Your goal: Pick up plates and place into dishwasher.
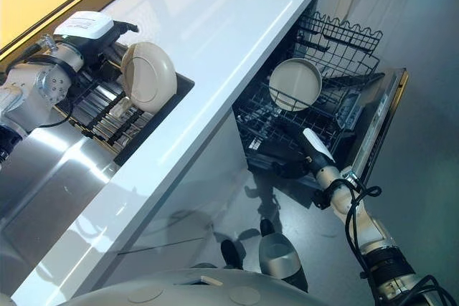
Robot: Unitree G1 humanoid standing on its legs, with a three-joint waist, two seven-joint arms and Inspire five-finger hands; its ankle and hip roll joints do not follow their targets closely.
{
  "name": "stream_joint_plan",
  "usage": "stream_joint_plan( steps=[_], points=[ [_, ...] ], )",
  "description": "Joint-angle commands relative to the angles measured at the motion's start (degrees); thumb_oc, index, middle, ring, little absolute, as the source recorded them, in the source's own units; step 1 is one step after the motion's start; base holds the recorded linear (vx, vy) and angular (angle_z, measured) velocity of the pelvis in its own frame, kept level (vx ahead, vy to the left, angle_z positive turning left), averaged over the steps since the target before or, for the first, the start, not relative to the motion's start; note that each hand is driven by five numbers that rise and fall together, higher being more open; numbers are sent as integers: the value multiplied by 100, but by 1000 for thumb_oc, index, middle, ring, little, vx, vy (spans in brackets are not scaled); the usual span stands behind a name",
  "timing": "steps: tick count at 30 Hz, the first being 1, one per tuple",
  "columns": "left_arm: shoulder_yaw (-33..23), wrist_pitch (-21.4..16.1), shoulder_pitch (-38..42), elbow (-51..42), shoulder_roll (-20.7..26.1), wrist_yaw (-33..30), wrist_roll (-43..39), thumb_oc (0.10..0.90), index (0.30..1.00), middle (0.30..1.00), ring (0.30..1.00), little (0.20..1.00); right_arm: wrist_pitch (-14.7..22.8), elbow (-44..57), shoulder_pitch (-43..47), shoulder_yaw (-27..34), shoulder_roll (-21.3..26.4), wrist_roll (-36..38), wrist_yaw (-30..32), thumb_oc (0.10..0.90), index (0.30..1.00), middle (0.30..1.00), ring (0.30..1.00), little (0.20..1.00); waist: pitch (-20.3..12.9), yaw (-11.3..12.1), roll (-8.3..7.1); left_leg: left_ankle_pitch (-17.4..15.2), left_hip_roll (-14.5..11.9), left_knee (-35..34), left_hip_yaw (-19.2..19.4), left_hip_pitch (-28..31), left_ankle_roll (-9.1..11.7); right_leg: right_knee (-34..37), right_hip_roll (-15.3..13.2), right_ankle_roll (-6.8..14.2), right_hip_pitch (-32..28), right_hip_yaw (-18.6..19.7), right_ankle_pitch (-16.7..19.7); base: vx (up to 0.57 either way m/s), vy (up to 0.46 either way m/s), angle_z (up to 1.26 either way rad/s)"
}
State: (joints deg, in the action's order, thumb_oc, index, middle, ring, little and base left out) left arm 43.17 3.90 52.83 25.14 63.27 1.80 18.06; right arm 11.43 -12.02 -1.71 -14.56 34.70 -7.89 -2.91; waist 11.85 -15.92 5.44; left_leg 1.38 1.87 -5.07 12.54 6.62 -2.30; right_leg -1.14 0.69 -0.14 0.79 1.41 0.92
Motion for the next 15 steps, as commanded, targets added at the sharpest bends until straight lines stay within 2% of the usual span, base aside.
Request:
stream_joint_plan(
  steps=[1,10,13,15],
  points=[
    [-127,174,1386,462,9,-262,253,800,900,900,900,900,-273,-251,-889,-516,232,142,-177,800,900,900,900,900,-124,-197,132,-763,307,570,4,-184,-7,-1005,-47,741,383,59,-714,5,-39,-3],
    [-24,76,1207,309,-107,457,113,800,900,900,900,900,-226,-262,-932,-346,336,97,-68,800,900,900,900,900,-10,-278,231,-704,312,543,-5,-215,54,-925,-10,700,370,73,-729,1,-11,-4],
    [-20,-189,1127,166,-90,961,-11,800,900,900,900,900,-197,-251,-1001,-265,348,45,-66,800,900,900,900,900,-21,-285,256,-689,316,517,-9,-186,69,-855,-6,700,305,54,-718,0,0,0],
    [-10,-216,1100,72,-112,1301,-131,800,900,900,900,900,-181,-256,-1011,-238,336,31,-76,800,900,900,900,900,-36,-280,253,-683,312,527,-7,-190,73,-830,-7,697,286,44,-707,0,0,0]
  ],
)
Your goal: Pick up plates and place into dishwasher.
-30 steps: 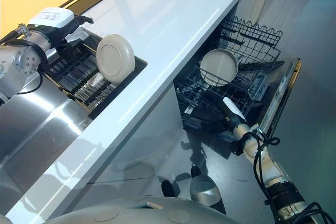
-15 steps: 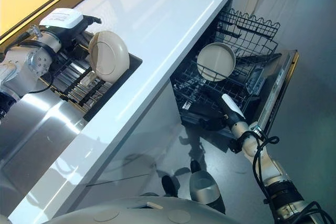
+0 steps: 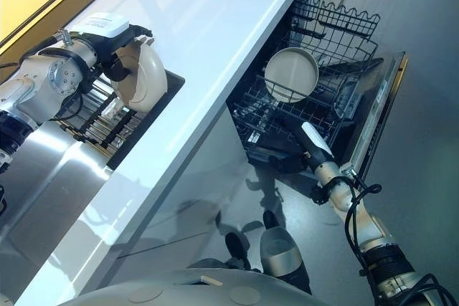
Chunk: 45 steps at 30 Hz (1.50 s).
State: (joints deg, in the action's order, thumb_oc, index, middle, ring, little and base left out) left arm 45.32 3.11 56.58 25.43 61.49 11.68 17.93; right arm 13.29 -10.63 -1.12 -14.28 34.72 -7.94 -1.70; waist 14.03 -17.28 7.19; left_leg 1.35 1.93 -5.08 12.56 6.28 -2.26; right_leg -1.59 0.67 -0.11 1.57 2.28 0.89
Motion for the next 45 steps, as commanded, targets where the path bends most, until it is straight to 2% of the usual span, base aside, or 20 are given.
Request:
stream_joint_plan(
  steps=[1,3,6,10,11,12,15,16,17,19,22,26,28,31,34,37,40,41,42,45],
  points=[
    [-220,-228,694,-2,64,510,-190,800,900,900,900,900,-363,-384,-1080,-251,330,22,-198,800,900,900,900,900,-256,-143,85,-677,305,528,-17,-156,74,-782,-5,696,203,-46,-705,0,0,0],
    [-158,-290,664,-69,57,1014,-384,800,900,900,900,900,-337,-394,-1091,-216,335,-5,-201,800,900,900,900,900,-260,-149,108,-672,311,522,-17,-146,77,-764,-3,694,184,-49,-703,0,0,0],
    [24,-54,537,-174,164,2089,-713,800,900,900,900,900,-315,-444,-1100,-153,349,-38,-193,800,900,900,900,900,-273,-138,161,-658,325,505,-13,-124,88,-691,-9,714,124,-43,-677,-9,25,-1],
    [55,99,438,-259,329,2710,-783,800,900,900,900,900,-303,-449,-1139,-78,365,-89,-234,800,900,900,900,900,-295,-119,189,-664,338,493,-17,-81,87,-598,-19,722,24,-56,-661,-4,9,0],
    [59,110,430,-279,374,2875,-754,712,825,825,825,812,-305,-446,-1148,-63,364,-99,-240,800,900,900,900,900,-309,-110,193,-666,342,494,-17,-74,88,-579,-22,723,2,-64,-658,-33,22,-2],
    [76,147,435,-300,423,3004,-792,539,676,676,676,639,-308,-444,-1159,-57,350,-118,-235,800,900,900,900,900,-332,-98,193,-669,345,496,-20,-69,92,-553,-25,730,-25,-68,-656,0,0,0],
    [58,206,454,-404,519,3109,-779,259,436,436,436,359,-280,-452,-1180,-48,308,-149,-243,800,900,900,900,900,-395,-57,174,-668,344,477,-33,-41,95,-489,-21,728,-95,-99,-648,-32,10,0],
    [52,204,463,-422,538,3101,-765,224,406,406,406,324,-269,-453,-1184,-46,301,-160,-248,800,900,900,900,900,-407,-49,168,-668,344,476,-35,-37,96,-479,-21,727,-107,-108,-646,-39,-2,1],
    [52,171,503,-440,579,3055,-776,100,300,300,300,200,-271,-442,-1179,-53,282,-161,-262,800,900,900,900,900,-436,-24,148,-668,343,475,-46,-31,95,-456,-18,723,-135,-125,-638,-46,-6,2],
    [37,156,581,-472,624,3018,-796,108,307,307,307,208,-248,-437,-1170,-71,255,-182,-288,800,900,900,900,900,-482,15,116,-657,342,470,-68,-29,97,-423,-11,713,-174,-144,-631,-47,-3,3],
    [-3,130,648,-569,687,2918,-801,265,441,441,441,365,-225,-445,-1148,-109,213,-212,-289,800,900,900,900,900,-537,80,79,-640,342,439,-111,-16,99,-387,-4,703,-220,-178,-623,-44,9,3],
    [-89,68,674,-677,750,2920,-839,196,382,382,382,296,-210,-472,-1108,-142,162,-212,-273,800,900,900,900,900,-604,159,32,-621,342,394,-177,3,100,-356,7,694,-268,-207,-623,-29,10,9],
    [-148,53,623,-719,778,2919,-831,196,382,382,382,296,-218,-468,-1102,-146,153,-216,-275,800,900,900,900,900,-623,179,26,-614,341,376,-195,12,101,-346,12,691,-284,-209,-625,-13,8,3],
    [-254,-5,533,-734,863,2953,-821,281,455,455,455,381,-199,-475,-1114,-156,135,-264,-273,800,900,900,900,900,-661,233,0,-603,343,353,-235,24,92,-324,11,693,-309,-224,-615,-22,15,0],
    [-359,9,441,-730,908,2998,-832,311,481,481,481,411,-204,-464,-1113,-156,130,-297,-267,800,900,900,900,900,-676,264,-17,-597,344,344,-255,30,88,-310,12,693,-323,-232,-610,-12,8,0],
    [-544,135,261,-699,994,2929,-707,336,502,502,502,436,-222,-434,-1119,-111,128,-292,-274,800,900,900,900,900,-708,314,-52,-582,338,315,-275,41,82,-272,24,694,-353,-242,-597,-34,21,0],
    [-759,366,81,-599,1064,2545,-647,380,540,540,540,480,-261,-384,-1131,-98,138,-265,-283,800,900,900,900,900,-724,349,-80,-566,328,291,-289,48,80,-253,26,697,-368,-254,-591,-10,5,-1],
    [-991,393,-29,-406,1097,2131,-608,490,634,634,634,590,-285,-354,-1140,-77,122,-254,-315,800,900,900,900,900,-737,381,-110,-562,327,286,-307,47,73,-235,36,696,-381,-257,-588,0,0,0],
    [-1087,356,-79,-300,1110,1996,-626,800,900,900,900,900,-299,-334,-1149,-66,119,-256,-331,800,900,900,900,900,-743,391,-118,-560,327,284,-313,45,73,-229,39,698,-383,-256,-587,-36,12,1],
    [-1630,418,-392,97,1128,1586,-1065,800,900,900,900,900,-315,-295,-1190,-28,99,-260,-371,800,900,900,900,900,-758,448,-150,-535,315,268,-333,35,75,-222,41,693,-380,-286,-572,-32,12,1]
  ],
)
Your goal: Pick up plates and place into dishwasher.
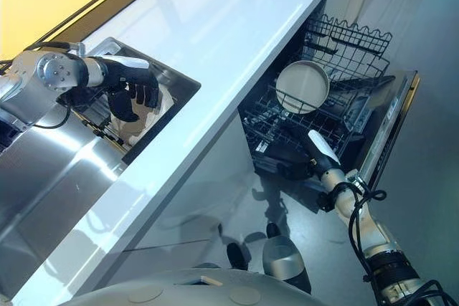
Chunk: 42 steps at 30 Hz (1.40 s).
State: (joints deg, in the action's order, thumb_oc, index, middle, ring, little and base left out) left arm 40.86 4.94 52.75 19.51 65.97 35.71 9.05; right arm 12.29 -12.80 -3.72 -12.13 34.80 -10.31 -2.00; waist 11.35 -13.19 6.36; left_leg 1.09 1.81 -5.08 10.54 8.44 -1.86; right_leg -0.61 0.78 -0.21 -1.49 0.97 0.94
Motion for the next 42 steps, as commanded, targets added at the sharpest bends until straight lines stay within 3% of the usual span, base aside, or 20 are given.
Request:
stream_joint_plan(
  steps=[1,6,10,23,28,32,36,42],
  points=[
    [-1457,293,-219,789,675,-902,-365,800,900,900,900,900,-210,-86,-936,-238,88,-26,-335,800,900,900,900,900,-488,57,-68,-495,325,254,-151,-180,36,-318,31,701,-72,-171,-569,0,0,0],
    [-2267,388,-989,1180,607,-1187,-812,800,900,900,900,900,-208,-104,-935,-226,84,-19,-343,800,900,900,900,900,-481,153,-95,-464,319,218,-202,-186,36,-312,12,698,-61,-225,-552,-20,17,6],
    [-2550,373,-1294,1345,565,-1313,-902,800,900,900,900,900,-264,-65,-926,-242,111,2,-354,800,900,900,900,900,-459,187,-106,-458,318,199,-209,-189,31,-321,-15,705,-41,-264,-548,-6,16,10],
    [-2358,664,-1383,1430,50,-1325,-1447,800,900,900,900,900,-282,-91,-896,-337,224,84,-299,800,900,900,900,900,-237,74,-99,-464,335,249,-118,-306,-17,-509,-60,718,204,-262,-558,6,0,1],
    [-2418,733,-956,1507,-415,-2757,-2075,800,900,900,900,900,-217,-213,-858,-445,195,87,-182,800,900,900,900,900,-82,-33,-116,-445,352,285,-83,-439,-37,-605,-44,679,388,-192,-569,7,-2,0],
    [-2369,805,-471,1645,-616,-3620,-1957,800,900,900,900,900,-224,-270,-739,-605,167,151,-43,800,900,900,900,900,3,-69,-146,-434,344,335,-70,-524,-22,-625,-19,643,447,-167,-570,-21,-60,3],
    [-2254,924,-235,1705,-594,-4006,-1819,800,900,900,900,900,-248,-261,-701,-687,154,191,8,800,900,900,900,900,1,-71,-162,-437,314,362,-46,-508,2,-613,-7,626,400,-208,-578,24,-66,2],
    [-2358,1031,-398,1451,-491,-3805,-1868,800,900,900,900,900,-283,-189,-754,-641,111,175,11,800,900,900,900,900,-5,-27,-155,-462,278,432,-58,-477,39,-618,-17,603,327,-291,-608,34,-44,-2]
  ],
)
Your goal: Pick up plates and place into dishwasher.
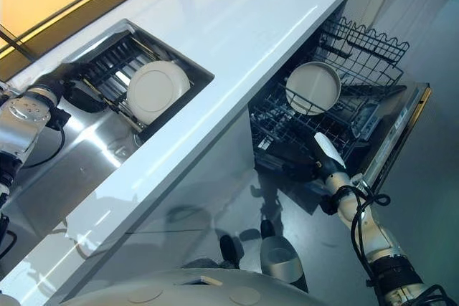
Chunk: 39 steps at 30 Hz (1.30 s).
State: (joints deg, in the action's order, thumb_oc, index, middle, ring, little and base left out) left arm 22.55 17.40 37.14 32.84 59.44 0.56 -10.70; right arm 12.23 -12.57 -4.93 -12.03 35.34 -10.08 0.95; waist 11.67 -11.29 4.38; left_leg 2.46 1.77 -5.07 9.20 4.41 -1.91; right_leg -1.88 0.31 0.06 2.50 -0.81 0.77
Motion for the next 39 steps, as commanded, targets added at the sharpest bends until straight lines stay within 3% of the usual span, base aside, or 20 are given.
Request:
stream_joint_plan(
  steps=[1,19,30,39],
  points=[
    [-582,-237,1082,45,196,-199,107,800,900,900,900,900,-261,-232,-648,-633,38,134,-275,800,900,900,900,900,-36,-198,49,-608,279,447,69,-61,48,-490,27,575,-96,-129,-598,32,-33,4],
    [-1206,-228,-114,-745,930,1294,516,800,900,900,900,900,-287,-102,-864,-255,-45,51,-380,800,900,900,900,900,-191,6,117,-674,276,470,-29,114,91,-332,-11,586,-402,-273,-646,5,-12,4],
    [-1790,-377,-337,-999,1260,910,185,800,900,900,900,900,-327,-77,-943,-180,-131,67,-364,800,900,900,900,900,-259,74,136,-681,285,437,-47,173,97,-277,-43,597,-471,-308,-636,0,0,0],
    [-1673,-413,92,-879,1290,660,329,800,900,900,900,900,-321,-179,-885,-264,-196,114,-272,800,900,900,900,900,-320,46,135,-690,284,381,-41,223,92,-283,-40,613,-468,-291,-637,0,0,0]
  ],
)
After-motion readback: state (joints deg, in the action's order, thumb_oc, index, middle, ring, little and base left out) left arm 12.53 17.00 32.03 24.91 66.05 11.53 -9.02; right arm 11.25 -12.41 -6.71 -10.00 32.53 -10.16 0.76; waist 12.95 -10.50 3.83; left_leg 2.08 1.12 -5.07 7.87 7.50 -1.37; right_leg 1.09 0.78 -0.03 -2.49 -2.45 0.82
